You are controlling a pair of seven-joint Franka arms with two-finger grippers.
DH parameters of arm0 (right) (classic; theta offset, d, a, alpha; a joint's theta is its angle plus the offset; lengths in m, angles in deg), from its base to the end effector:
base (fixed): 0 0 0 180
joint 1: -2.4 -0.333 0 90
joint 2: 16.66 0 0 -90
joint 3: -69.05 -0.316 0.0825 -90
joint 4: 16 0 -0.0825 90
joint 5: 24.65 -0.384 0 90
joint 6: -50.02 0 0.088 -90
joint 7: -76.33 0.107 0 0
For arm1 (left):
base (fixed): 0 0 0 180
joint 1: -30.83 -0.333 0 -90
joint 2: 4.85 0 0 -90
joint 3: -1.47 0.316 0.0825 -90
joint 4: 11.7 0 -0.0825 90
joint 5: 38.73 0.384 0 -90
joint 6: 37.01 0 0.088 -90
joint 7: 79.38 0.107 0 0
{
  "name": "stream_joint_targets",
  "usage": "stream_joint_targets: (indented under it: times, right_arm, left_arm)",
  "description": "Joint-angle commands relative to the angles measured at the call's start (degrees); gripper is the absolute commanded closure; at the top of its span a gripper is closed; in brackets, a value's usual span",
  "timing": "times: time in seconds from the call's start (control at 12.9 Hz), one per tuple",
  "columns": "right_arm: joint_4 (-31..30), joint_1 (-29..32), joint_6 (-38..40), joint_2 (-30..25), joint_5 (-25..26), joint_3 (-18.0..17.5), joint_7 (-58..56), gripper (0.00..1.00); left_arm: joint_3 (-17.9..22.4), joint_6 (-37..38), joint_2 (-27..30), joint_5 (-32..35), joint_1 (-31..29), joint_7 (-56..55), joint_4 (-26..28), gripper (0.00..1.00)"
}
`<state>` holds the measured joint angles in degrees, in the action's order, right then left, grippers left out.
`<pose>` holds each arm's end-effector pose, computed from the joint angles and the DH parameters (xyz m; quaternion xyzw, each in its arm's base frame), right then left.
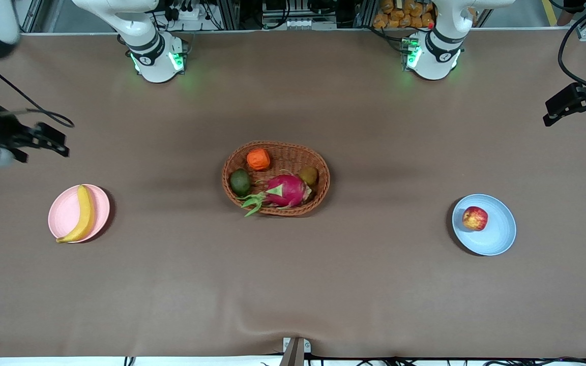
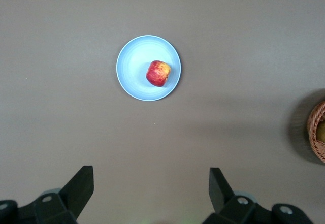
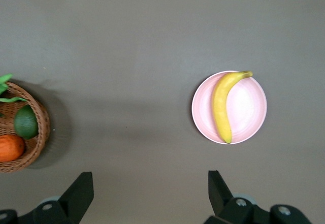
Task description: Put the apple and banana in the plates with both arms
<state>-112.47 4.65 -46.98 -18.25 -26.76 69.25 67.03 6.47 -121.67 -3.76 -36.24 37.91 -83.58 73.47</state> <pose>0.5549 -0.0202 0.5971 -0.9980 -0.0578 -0.0203 0.0164 0.5389 -0.0140 0.6661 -0.9996 -0.0206 -0.0062 0.0205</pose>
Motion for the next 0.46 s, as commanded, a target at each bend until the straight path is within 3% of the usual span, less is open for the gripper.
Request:
stream_joint_targets:
  times: [0.0,0.23,0.39]
  right_arm:
    - [5.22,0.56,2.79,0.62,0.43,-0.29,4.43,0.00]
    - [7.07,2.66,9.97,0.44,0.08,-0.29,12.88,0.00]
    - [7.78,1.71,10.79,0.35,0.08,1.20,15.35,0.00]
  left_arm:
    - [-0.87,3.34,0.23,1.37,0.05,-0.89,-0.88,0.00]
    - [-1.05,3.36,0.15,1.46,0.05,-1.24,-1.15,0.00]
    - [-0.96,3.18,0.15,1.37,0.13,-1.33,-0.97,0.00]
